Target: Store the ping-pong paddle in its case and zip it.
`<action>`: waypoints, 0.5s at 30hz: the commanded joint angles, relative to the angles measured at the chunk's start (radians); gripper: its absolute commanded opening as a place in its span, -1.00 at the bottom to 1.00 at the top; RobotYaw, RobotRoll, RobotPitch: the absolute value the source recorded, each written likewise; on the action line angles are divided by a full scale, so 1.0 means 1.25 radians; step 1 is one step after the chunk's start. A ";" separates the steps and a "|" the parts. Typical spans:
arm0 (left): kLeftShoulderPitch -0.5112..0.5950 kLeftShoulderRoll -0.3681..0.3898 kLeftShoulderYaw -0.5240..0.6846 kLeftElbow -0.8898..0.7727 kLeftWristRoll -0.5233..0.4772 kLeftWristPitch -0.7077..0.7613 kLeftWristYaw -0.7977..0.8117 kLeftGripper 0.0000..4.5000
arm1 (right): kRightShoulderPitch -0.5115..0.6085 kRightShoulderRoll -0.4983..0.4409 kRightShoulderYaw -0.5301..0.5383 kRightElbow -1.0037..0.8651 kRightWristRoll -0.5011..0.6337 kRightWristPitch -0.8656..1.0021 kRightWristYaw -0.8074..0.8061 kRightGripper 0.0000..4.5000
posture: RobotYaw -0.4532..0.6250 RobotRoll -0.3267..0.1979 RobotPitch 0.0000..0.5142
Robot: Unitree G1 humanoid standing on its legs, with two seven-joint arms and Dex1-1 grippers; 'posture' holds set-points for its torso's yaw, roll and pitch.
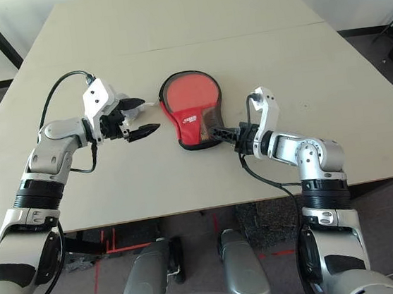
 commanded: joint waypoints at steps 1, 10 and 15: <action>0.013 0.008 0.002 -0.017 -0.009 0.006 0.001 1.00 | -0.001 0.000 0.002 0.006 0.005 0.004 -0.002 -0.85 | 0.04 0.25 -0.51; 0.016 0.007 0.001 -0.016 -0.007 0.002 0.006 1.00 | -0.002 -0.001 -0.001 0.011 0.007 0.009 -0.003 -0.99 | 0.05 0.25 -0.52; 0.015 0.012 0.004 -0.006 -0.005 -0.003 0.006 1.00 | -0.001 -0.002 -0.010 0.005 0.016 0.019 -0.003 -0.99 | 0.05 0.25 -0.51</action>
